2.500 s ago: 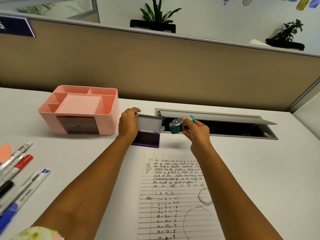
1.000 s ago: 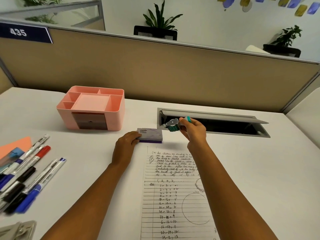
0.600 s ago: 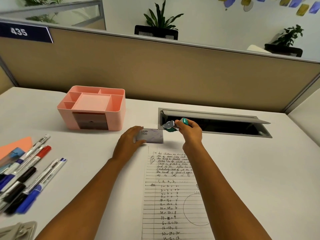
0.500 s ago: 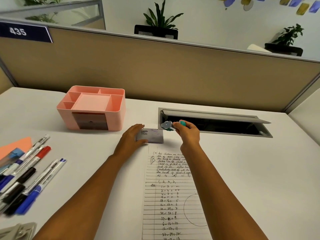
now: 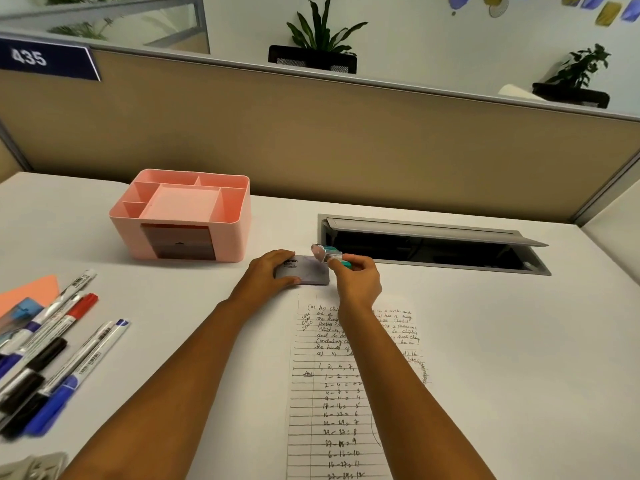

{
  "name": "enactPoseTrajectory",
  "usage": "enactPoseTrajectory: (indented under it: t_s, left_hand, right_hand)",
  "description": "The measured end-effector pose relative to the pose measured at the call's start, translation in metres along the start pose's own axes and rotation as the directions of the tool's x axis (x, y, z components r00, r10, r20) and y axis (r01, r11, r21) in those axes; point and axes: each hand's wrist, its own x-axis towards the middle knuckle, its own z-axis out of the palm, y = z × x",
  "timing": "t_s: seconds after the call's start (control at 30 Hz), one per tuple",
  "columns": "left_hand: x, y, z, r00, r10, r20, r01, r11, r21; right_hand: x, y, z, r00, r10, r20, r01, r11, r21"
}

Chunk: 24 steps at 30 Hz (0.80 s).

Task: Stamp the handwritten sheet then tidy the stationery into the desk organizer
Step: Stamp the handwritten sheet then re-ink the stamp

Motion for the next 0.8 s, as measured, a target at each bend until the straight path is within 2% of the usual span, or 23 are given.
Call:
enactPoseTrajectory:
  t_s: [0.17,0.33,0.8]
  left_hand:
    - [0.001,-0.001,0.0,1.0,0.001,-0.008,-0.001,1.0,-0.018]
    - [0.001,0.001,0.0,1.0,-0.001,-0.01,0.001,1.0,-0.002]
    - [-0.001,0.003,0.002,0.999,-0.048,0.0,0.048,0.999,-0.013]
  right_hand:
    - [-0.005,0.012,0.013,0.988,-0.132,-0.076,0.123,0.986,-0.111]
    - [-0.011,0.019,0.024,0.97,-0.233,-0.072,0.22,0.964,-0.149]
    - [-0.016,0.034,0.034,0.946,-0.319,-0.06,0.293,0.919,-0.265]
